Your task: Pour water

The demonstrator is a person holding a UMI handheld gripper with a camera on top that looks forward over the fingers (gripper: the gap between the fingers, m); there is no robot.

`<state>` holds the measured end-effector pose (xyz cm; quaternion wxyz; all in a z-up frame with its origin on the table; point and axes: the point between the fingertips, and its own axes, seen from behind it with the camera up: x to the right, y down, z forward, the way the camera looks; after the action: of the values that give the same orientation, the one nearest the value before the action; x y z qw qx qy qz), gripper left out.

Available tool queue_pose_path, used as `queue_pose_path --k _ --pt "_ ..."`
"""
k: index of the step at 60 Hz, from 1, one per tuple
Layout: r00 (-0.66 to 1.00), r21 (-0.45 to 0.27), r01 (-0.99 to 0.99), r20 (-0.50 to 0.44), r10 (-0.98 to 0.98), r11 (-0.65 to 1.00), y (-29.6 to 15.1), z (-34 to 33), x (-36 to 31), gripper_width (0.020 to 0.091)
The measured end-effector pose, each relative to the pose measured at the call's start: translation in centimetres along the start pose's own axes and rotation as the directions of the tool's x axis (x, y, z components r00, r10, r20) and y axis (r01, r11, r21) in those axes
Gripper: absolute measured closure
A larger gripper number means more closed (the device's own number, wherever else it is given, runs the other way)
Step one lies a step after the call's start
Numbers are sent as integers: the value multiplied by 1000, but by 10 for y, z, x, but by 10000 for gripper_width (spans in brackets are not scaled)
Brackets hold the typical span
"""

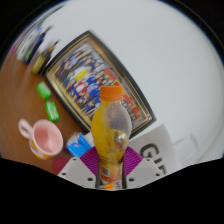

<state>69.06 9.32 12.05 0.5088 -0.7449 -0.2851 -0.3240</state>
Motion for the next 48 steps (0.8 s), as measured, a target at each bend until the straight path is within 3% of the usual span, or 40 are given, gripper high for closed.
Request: queue_pose_path --k 9,16,32,39,48 --pt "872 -42 -468 140 469 883 10 1 -20 812" --pt "709 -90 -672 206 674 735 24 11 -46 812" --pt "578 -158 -763 270 770 627 49 35 -103 811" --pt "571 -164 -765 274 774 622 58 39 -118 801" --pt "572 -119 -778 272 774 617 56 40 -116 799"
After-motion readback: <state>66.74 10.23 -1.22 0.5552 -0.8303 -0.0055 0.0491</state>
